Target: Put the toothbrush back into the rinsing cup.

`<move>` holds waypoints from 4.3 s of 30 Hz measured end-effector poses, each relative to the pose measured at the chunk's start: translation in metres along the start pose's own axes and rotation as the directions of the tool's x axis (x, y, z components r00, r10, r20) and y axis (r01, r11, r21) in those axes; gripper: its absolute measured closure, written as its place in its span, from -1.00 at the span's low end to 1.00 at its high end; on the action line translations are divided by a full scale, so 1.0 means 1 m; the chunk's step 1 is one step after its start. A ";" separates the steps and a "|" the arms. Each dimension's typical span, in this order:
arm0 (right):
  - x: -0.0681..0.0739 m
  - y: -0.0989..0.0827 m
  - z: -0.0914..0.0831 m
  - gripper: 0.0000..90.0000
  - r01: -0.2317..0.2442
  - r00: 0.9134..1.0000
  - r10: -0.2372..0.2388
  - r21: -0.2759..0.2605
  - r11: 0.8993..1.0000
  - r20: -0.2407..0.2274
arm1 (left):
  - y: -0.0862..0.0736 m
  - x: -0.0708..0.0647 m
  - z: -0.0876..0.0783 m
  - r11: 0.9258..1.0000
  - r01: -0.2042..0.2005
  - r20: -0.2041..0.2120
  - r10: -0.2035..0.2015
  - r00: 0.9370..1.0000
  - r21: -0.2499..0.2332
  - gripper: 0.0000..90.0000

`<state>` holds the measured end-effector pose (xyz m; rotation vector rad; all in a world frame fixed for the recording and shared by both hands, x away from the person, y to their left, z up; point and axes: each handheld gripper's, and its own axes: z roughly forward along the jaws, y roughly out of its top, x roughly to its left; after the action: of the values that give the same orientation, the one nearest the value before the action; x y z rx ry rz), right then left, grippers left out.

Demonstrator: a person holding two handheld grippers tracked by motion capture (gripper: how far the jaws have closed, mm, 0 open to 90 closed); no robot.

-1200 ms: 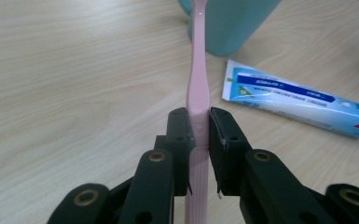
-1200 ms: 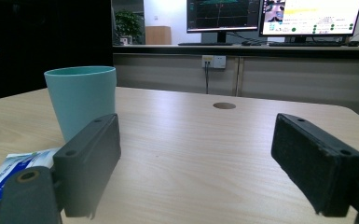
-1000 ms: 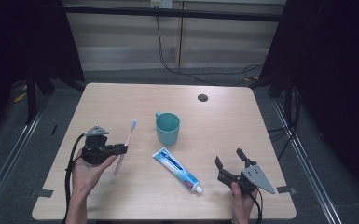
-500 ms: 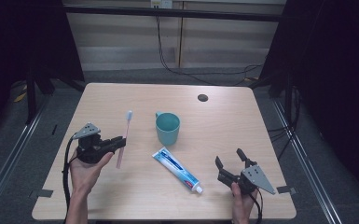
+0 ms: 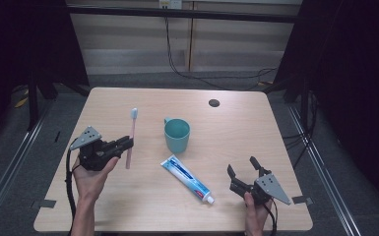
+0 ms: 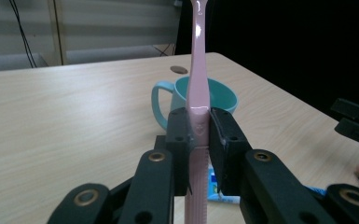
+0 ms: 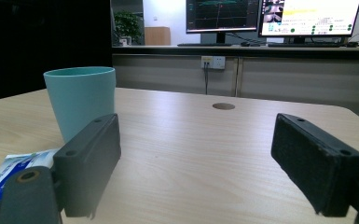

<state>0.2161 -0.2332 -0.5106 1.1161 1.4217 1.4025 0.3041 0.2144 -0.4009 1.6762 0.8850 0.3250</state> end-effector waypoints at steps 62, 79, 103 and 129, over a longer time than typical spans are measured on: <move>0.000 0.000 -0.001 -0.67 0.003 1.000 -0.002 -0.014 1.000 0.004 | 0.051 -0.027 0.066 0.987 -0.092 0.113 0.107 0.988 -0.129 0.75; 0.000 0.000 -0.001 -0.67 0.005 1.000 -0.005 -0.011 1.000 -0.004 | 0.060 -0.027 0.098 0.988 -0.086 0.110 0.100 0.989 -0.126 0.75; 0.000 0.000 -0.001 -0.66 0.005 1.000 -0.005 -0.014 1.000 -0.012 | 0.048 -0.020 0.145 0.993 -0.065 0.108 0.076 0.991 -0.101 0.75; 0.000 0.000 -0.001 -0.67 0.006 1.000 -0.006 -0.013 1.000 -0.009 | 0.004 0.005 0.140 0.999 -0.041 0.086 0.042 0.995 -0.016 0.75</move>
<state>0.2150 -0.2332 -0.5111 1.0978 1.4196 1.4126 0.3971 0.1182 -0.4412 1.6849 0.7835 0.2842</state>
